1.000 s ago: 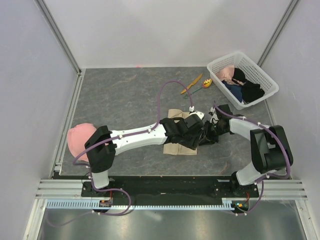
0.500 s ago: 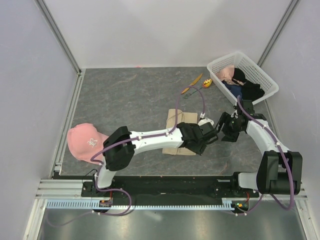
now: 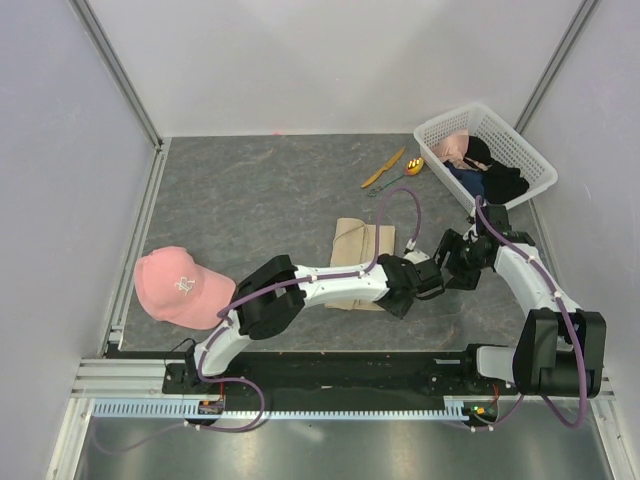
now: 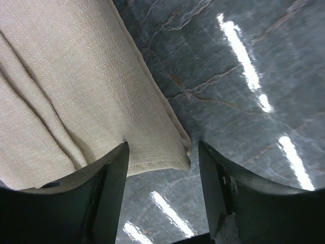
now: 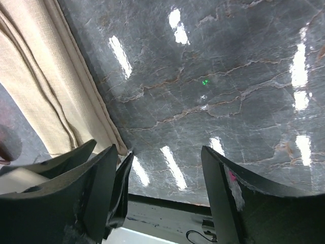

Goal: Fold the napkin into a case and place the utensils inside
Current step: Pick up the 2/3-rectangle-folded napkin from the center of the board.

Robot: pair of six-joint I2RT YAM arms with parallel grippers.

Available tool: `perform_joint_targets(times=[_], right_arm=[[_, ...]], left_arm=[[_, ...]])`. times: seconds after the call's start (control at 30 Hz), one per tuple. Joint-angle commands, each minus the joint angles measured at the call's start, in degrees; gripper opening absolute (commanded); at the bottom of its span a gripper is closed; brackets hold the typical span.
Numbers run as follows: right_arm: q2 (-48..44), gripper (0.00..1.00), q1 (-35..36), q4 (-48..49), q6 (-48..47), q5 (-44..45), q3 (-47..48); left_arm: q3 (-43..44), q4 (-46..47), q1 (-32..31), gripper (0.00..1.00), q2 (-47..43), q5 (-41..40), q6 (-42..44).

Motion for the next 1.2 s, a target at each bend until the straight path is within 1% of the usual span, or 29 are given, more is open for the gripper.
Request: perform_joint_targets(times=[0.0, 0.1, 0.13, 0.2, 0.23, 0.27, 0.3, 0.33, 0.37, 0.4, 0.47, 0.53, 0.57, 0.6, 0.67, 0.8, 0.9, 1.13, 1.17], right_arm=[[-0.4, 0.75, -0.3, 0.8, -0.7, -1.2, -1.0], [-0.3, 0.75, -0.3, 2.1, -0.9, -3.0, -2.0], [-0.1, 0.74, -0.3, 2.6, -1.0, -3.9, -2.3], [0.2, 0.74, -0.3, 3.9, -1.7, -6.7, -2.9], [0.9, 0.74, -0.3, 4.0, -1.9, -7.2, -2.8], [1.3, 0.75, -0.3, 4.4, -2.0, -7.6, -2.8], [1.6, 0.75, -0.3, 4.9, -2.1, -9.2, -2.8], [2.0, 0.75, -0.3, 5.4, -2.1, -10.3, -2.8], [2.1, 0.77, -0.2, 6.9, -2.0, -11.6, -2.7], [2.3, 0.79, -0.2, 7.7, -1.8, -14.6, -2.5], [3.1, 0.84, 0.5, 9.8, -1.1, -16.8, -2.3], [4.5, 0.86, 2.4, 12.0, 1.2, -18.9, -1.8], [4.7, 0.87, 3.1, 14.5, 2.3, -18.9, -1.8], [5.0, 0.87, 5.1, 15.8, 3.5, -18.6, -1.8], [6.0, 0.88, 6.5, 19.9, 7.2, -19.4, -2.0], [8.6, 0.88, 9.9, 26.6, 12.2, -19.6, -3.1], [10.3, 0.88, 10.6, 31.1, 14.8, -18.1, -4.3], [16.6, 0.84, 10.5, 33.4, 13.6, -15.6, -3.8], [17.4, 0.81, 10.5, 34.6, 13.6, -16.1, -3.8]], left_arm=[[1.9, -0.7, -0.2, 0.63, 1.8, -2.7, -2.2], [2.3, -0.7, 0.0, 0.57, 3.2, -2.2, -2.0], [2.5, -1.1, 0.1, 0.48, 3.0, -2.2, -2.1], [1.6, -0.9, 0.2, 0.38, 2.0, -2.4, -2.1], [1.4, -1.0, 0.5, 0.30, 0.9, -2.0, -2.0], [0.8, -1.0, 1.0, 0.24, 0.0, -1.6, -2.0], [0.3, -1.1, 1.2, 0.19, -1.0, -0.8, -2.2], [-0.4, -0.9, 1.5, 0.13, -3.7, -0.5, -2.4], [-1.9, -0.3, 1.9, 0.10, -4.9, 0.0, -2.5], [-2.6, 0.2, 2.2, 0.09, -6.1, 1.3, -2.2], [-5.1, 1.3, 2.9, 0.08, -10.2, 3.0, -2.1], [-6.8, 3.1, 3.3, 0.07, -12.6, 5.5, -2.7], [-8.3, 3.7, 3.6, 0.07, -14.7, 6.3, -3.1], [-8.8, 4.2, 3.8, 0.07, -15.3, 7.4, -3.4], [-9.9, 4.6, 3.9, 0.06, -16.4, 8.3, -3.9], [-10.9, 4.7, 4.0, 0.06, -18.3, 9.4, -4.6], [-11.1, 4.6, 4.1, 0.05, -18.6, 9.7, -4.9], [-10.5, 4.6, 4.1, 0.05, -19.1, 10.3, -5.4], [-10.5, 4.6, 4.1, 0.05, -19.0, 10.5, -5.5]])
